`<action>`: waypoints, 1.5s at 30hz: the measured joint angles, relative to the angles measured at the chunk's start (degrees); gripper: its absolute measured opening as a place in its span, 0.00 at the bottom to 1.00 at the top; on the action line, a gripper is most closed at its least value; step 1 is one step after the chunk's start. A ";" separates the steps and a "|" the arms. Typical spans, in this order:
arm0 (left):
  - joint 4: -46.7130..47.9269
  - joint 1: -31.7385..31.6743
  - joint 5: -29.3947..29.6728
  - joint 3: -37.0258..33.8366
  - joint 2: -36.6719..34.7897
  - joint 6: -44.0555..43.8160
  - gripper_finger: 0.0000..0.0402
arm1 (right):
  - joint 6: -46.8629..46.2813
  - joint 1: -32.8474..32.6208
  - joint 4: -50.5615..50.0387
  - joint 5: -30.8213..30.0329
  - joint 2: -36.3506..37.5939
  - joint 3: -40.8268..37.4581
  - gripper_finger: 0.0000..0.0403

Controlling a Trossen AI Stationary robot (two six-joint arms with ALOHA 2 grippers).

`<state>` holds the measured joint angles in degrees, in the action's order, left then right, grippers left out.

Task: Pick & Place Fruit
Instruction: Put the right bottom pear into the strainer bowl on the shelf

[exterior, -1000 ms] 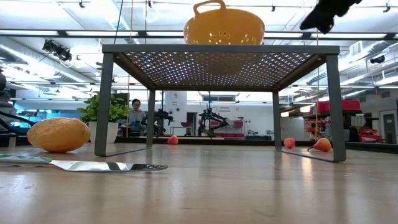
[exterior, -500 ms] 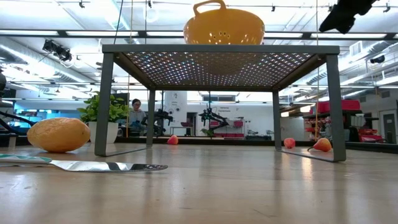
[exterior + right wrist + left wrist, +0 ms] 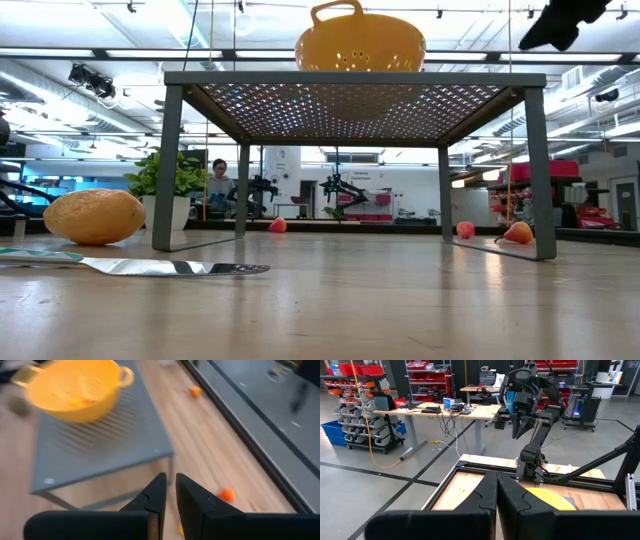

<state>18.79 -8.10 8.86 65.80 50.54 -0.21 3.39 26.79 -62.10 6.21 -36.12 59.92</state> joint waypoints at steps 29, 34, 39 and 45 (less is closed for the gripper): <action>0.04 0.00 0.59 0.00 0.00 0.00 0.01 | -4.24 0.02 -1.85 -16.50 -3.91 -1.57 0.12; 0.14 0.00 0.59 0.00 0.00 0.00 0.01 | -5.55 0.00 0.59 -14.65 -3.17 -7.14 0.12; 0.24 0.00 0.59 0.00 0.00 0.00 0.01 | -5.98 0.00 7.58 -11.65 -2.29 -13.38 0.12; 0.26 0.00 0.59 0.00 0.00 0.00 0.01 | -5.99 -0.23 13.31 -10.15 -2.52 -16.29 0.12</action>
<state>19.04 -8.10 9.45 65.80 50.54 -0.21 -2.60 26.55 -48.79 -3.95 -38.64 43.63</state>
